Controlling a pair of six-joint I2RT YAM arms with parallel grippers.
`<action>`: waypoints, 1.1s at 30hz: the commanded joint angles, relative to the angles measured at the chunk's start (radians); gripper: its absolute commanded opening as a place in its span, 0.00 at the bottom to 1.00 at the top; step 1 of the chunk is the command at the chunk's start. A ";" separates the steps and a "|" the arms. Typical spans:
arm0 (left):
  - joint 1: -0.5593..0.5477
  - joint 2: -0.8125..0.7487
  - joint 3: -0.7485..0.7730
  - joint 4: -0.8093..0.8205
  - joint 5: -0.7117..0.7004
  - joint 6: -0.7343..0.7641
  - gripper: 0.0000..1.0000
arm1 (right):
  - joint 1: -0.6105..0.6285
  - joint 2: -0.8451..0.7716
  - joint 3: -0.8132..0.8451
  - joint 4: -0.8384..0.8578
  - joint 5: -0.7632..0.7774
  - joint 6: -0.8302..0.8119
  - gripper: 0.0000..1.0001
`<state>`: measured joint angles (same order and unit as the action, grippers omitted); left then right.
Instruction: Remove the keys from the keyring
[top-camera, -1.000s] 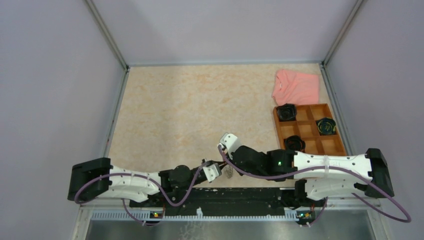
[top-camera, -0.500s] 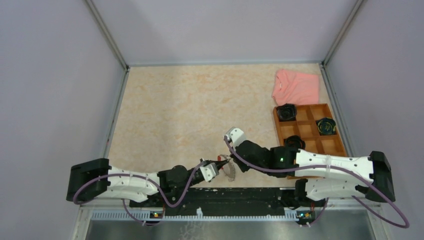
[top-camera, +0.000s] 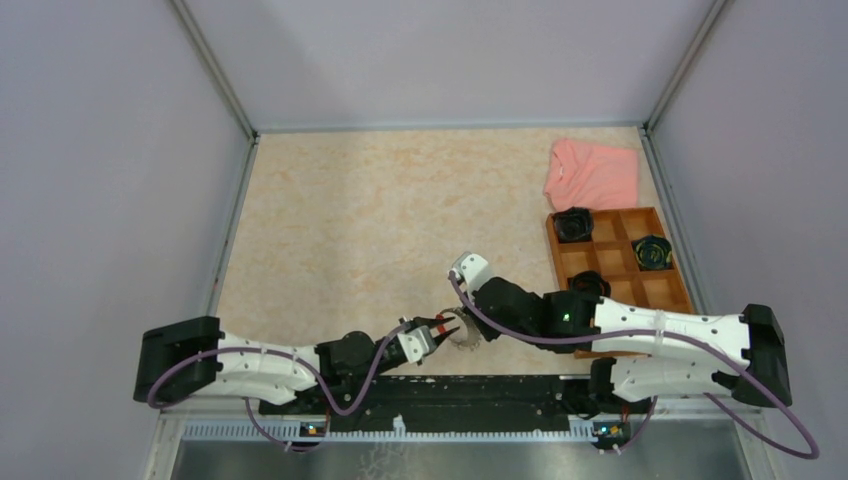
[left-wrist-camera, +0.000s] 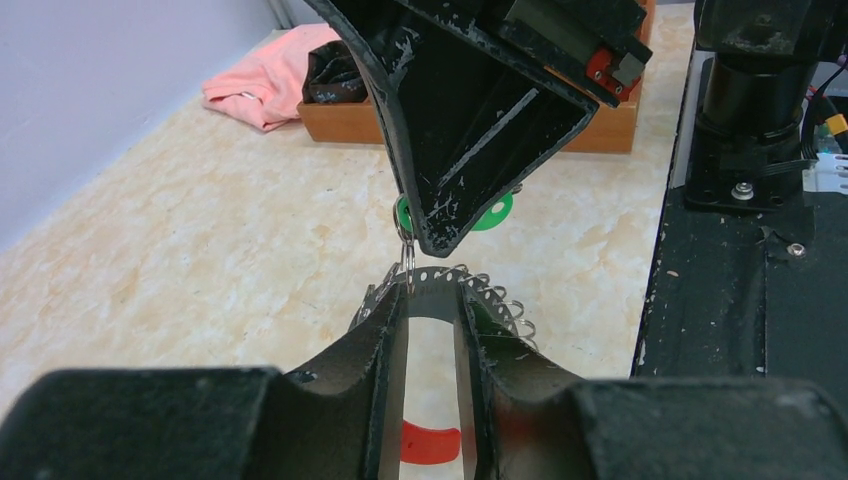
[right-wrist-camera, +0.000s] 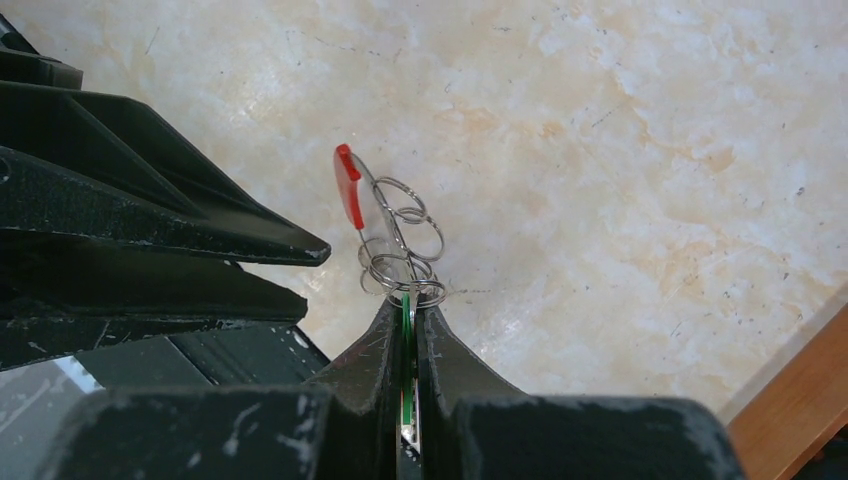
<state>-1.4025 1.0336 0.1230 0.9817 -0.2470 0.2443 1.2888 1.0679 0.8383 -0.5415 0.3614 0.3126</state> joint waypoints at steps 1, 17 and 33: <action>-0.006 0.023 0.018 0.057 0.010 0.000 0.29 | 0.015 -0.007 0.053 0.034 0.002 -0.027 0.00; -0.006 0.065 0.060 0.062 -0.011 0.027 0.32 | 0.081 0.023 0.074 0.026 0.039 -0.035 0.00; -0.006 0.111 0.089 0.067 -0.022 0.030 0.11 | 0.084 -0.009 0.039 0.034 0.039 -0.020 0.00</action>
<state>-1.4025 1.1339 0.1692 0.9886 -0.2626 0.2661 1.3594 1.0885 0.8658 -0.5484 0.3969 0.2840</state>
